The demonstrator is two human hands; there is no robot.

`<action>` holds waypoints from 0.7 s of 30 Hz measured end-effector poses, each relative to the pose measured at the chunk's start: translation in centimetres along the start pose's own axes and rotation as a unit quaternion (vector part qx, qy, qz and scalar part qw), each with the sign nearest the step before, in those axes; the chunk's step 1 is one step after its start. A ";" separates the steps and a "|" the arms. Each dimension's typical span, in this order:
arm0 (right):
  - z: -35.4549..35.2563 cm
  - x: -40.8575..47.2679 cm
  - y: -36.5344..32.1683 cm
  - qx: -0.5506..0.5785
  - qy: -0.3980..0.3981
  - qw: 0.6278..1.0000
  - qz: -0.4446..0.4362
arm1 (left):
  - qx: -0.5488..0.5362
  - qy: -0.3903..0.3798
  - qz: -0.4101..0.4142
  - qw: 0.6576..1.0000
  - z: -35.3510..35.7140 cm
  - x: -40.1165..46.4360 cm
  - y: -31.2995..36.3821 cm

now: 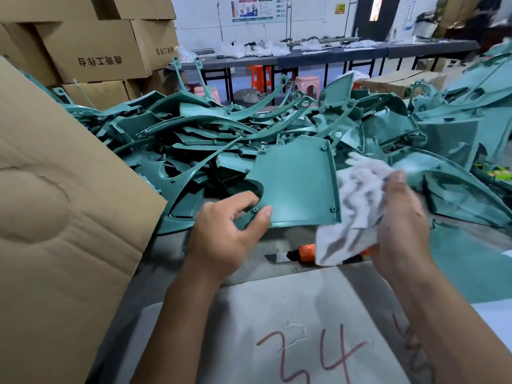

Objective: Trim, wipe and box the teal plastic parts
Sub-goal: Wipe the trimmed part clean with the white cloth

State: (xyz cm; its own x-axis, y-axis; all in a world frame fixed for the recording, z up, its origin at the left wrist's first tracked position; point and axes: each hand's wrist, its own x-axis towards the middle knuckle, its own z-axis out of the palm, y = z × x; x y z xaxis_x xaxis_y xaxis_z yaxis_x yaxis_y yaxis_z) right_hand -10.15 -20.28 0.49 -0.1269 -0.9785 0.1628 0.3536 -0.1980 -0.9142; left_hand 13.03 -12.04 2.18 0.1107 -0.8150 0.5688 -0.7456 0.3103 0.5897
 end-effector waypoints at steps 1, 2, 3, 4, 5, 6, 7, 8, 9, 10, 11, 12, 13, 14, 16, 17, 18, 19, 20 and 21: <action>0.4 -0.3 0.2 0.006 -0.079 0.997 0.025 | 0.002 -0.005 0.000 1.000 0.1 0.0 0.0; 0.6 -0.6 0.5 -0.005 -0.149 0.988 0.029 | 0.004 -0.005 0.000 1.000 0.2 0.0 0.1; 0.9 -0.9 0.7 -0.026 -0.194 0.980 0.020 | 0.006 -0.003 0.000 1.000 0.3 -0.1 0.0; 1.0 -1.0 0.8 -0.049 -0.213 0.976 -0.004 | 0.012 0.001 0.001 1.000 0.3 -0.1 0.0; 1.2 -1.1 0.9 -0.066 -0.210 0.975 -0.027 | 0.022 0.007 0.005 1.000 0.2 -0.1 0.0; 1.3 -1.2 0.9 -0.072 -0.188 0.979 -0.042 | 0.033 0.014 0.011 0.999 0.2 -0.1 0.1; 1.3 -1.3 0.9 -0.083 -0.166 0.981 -0.054 | 0.040 0.022 0.018 0.999 0.2 -0.1 0.3; 1.2 -1.4 0.8 -0.101 -0.151 0.981 -0.069 | 0.046 0.034 0.025 0.998 0.2 -0.1 0.6; 1.2 -1.6 0.7 -0.128 -0.143 0.978 -0.086 | 0.051 0.046 0.033 0.997 0.2 -0.1 0.9; 1.2 -1.7 0.6 -0.156 -0.136 0.973 -0.104 | 0.058 0.057 0.039 0.996 0.2 -0.1 1.1; 1.3 -1.8 0.5 -0.187 -0.127 0.967 -0.122 | 0.063 0.066 0.045 0.995 0.2 -0.1 1.2; 1.3 -1.9 0.4 -0.222 -0.117 0.958 -0.141 | 0.063 0.071 0.048 0.994 0.1 0.0 1.2; 1.3 -2.0 0.4 -0.257 -0.101 0.947 -0.162 | 0.056 0.067 0.050 0.995 0.1 0.0 1.2; 1.4 -2.1 0.4 -0.284 -0.084 0.938 -0.180 | 0.043 0.057 0.052 0.996 0.1 0.1 1.2; 1.7 -2.2 0.6 -0.313 -0.056 0.927 -0.199 | 0.020 0.033 0.056 0.998 0.1 0.1 1.2; 1.7 -2.2 0.7 -0.311 -0.040 0.928 -0.201 | 0.019 0.027 0.059 0.998 0.1 0.1 1.1; 1.6 -2.1 0.7 -0.293 -0.016 0.936 -0.192 | 0.023 0.025 0.063 0.997 0.0 0.1 1.0; 1.4 -2.0 0.7 -0.259 0.016 0.950 -0.174 | 0.031 0.026 0.064 0.997 0.0 0.0 0.9; 1.2 -1.8 0.5 -0.220 0.052 0.962 -0.153 | 0.041 0.032 0.062 0.997 -0.2 0.0 0.7; 1.1 -1.7 0.2 -0.180 0.083 0.971 -0.132 | 0.055 0.044 0.057 0.996 -0.3 -0.1 0.5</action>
State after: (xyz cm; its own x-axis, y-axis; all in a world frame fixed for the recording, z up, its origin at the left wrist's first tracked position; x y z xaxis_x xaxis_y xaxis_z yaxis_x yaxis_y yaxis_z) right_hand -8.80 -18.69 0.45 -0.3265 -0.8678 0.3746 -0.0548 -0.3783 -0.9241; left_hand 12.82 -11.68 2.58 0.0754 -0.7301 0.6791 -0.8241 0.3379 0.4547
